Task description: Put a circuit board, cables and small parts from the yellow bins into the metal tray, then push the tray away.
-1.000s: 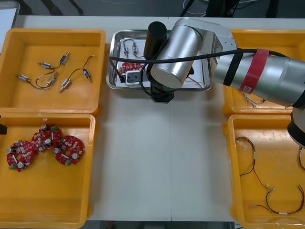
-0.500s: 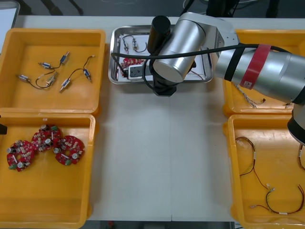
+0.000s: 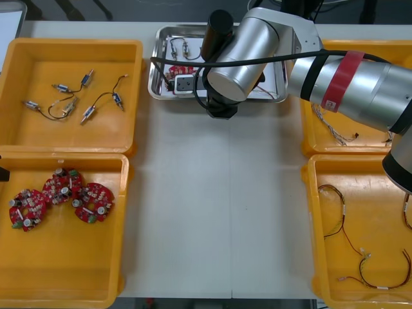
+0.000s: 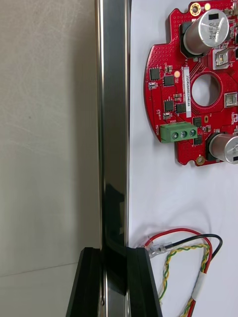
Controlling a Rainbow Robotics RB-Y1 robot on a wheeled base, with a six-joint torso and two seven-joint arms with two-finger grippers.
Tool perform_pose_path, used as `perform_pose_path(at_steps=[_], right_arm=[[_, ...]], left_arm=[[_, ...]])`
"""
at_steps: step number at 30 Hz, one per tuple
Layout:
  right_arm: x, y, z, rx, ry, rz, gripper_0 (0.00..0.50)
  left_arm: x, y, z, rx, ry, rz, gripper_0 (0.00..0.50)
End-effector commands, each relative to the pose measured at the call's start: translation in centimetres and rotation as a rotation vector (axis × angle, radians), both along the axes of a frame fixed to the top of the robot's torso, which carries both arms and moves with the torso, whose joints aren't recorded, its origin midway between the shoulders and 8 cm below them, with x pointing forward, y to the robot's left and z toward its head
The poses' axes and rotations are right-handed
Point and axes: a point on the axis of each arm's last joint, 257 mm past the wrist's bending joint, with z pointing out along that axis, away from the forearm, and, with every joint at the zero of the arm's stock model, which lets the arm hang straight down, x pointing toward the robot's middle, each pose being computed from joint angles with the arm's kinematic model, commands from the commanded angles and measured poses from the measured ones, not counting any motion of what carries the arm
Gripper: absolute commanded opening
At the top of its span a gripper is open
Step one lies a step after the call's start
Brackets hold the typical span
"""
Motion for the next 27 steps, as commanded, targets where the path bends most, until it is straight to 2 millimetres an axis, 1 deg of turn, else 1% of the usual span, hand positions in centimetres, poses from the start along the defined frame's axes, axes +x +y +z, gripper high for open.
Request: perform_pose_path(at_steps=[1, 2, 3, 4, 5, 6, 11, 15, 19, 22, 27], right_arm=[[0.8, 3.3, 4.8, 0.009, -0.085, 0.083, 0.0], [0.9, 3.2, 4.8, 0.008, -0.086, 0.082, 0.013], [0.8, 3.2, 4.7, 0.009, -0.083, 0.081, 0.105], [0.8, 3.2, 4.8, 0.01, -0.083, 0.08, 0.22], [0.8, 3.2, 4.6, 0.018, -0.074, 0.074, 0.395], [0.7, 3.3, 4.5, 0.021, -0.069, 0.074, 0.5], [0.8, 3.1, 4.3, 0.03, -0.057, 0.065, 0.5], [0.9, 2.8, 4.8, 0.028, -0.054, 0.055, 0.5], [0.4, 2.5, 5.1, 0.033, -0.023, 0.033, 0.5], [-0.5, 2.1, 5.4, 0.041, 0.027, 0.006, 0.5], [-3.3, 2.0, 5.6, 0.013, 0.101, 0.006, 0.5]], left_arm=[[1.2, -0.4, 2.0, 0.015, -0.07, -0.031, 0.5], [1.2, -0.4, 2.0, 0.015, -0.07, -0.031, 0.5], [1.2, -0.4, 2.0, 0.015, -0.07, -0.031, 0.5], [1.2, -0.4, 2.0, 0.015, -0.07, -0.031, 0.5], [1.2, -0.4, 2.0, 0.015, -0.07, -0.031, 0.5], [1.2, -0.4, 2.0, 0.015, -0.07, -0.031, 0.5], [1.2, -0.4, 2.0, 0.015, -0.07, -0.031, 0.5], [1.2, -0.4, 2.0, 0.015, -0.07, -0.031, 0.5], [1.2, -0.4, 2.0, 0.015, -0.07, -0.031, 0.5], [1.2, -0.4, 2.0, 0.015, -0.07, -0.031, 0.5], [1.2, -0.4, 2.0, 0.015, -0.07, -0.031, 0.5]])
